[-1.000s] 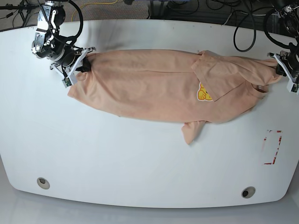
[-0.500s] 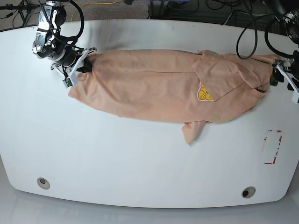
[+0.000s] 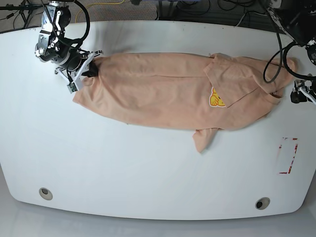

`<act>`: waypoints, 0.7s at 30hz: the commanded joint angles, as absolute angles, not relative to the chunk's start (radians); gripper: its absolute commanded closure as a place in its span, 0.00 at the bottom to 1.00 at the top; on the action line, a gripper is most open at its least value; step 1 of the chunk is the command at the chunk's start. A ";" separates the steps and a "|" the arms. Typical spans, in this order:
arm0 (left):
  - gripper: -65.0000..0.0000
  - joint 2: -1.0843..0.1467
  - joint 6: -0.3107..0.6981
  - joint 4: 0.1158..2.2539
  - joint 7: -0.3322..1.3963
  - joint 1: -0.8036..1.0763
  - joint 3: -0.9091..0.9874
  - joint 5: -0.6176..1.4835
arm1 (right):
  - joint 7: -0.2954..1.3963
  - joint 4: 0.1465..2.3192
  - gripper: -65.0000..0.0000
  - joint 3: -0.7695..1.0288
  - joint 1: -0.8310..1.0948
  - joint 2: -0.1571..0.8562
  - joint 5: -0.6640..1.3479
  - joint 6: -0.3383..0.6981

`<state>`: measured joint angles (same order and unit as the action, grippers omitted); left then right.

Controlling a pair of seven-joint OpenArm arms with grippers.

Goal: Fold the T-shirt properly
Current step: 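Release the shirt end with the left gripper and regrasp it nearer the patch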

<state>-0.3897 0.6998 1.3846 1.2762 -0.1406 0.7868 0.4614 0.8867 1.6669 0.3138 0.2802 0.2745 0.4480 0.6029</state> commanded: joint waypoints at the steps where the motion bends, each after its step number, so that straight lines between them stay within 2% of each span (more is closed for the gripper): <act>1: 0.36 -0.414 0.698 1.328 1.218 -0.177 0.743 0.447 | 0.906 1.673 1.00 0.315 0.277 0.283 0.429 0.604; 13: 0.36 -0.412 0.698 1.089 1.084 -0.216 0.622 0.449 | 0.906 1.675 1.00 0.318 0.277 0.283 0.430 0.604; 21: 0.36 -0.410 0.698 0.977 1.056 -0.249 0.608 0.450 | 0.906 1.675 1.00 0.318 0.277 0.283 0.432 0.604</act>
<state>-0.3996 0.6971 0.9848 1.0439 -0.2378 0.6102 0.4572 0.8909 1.6669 0.3149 0.2783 0.2745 0.4480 0.6029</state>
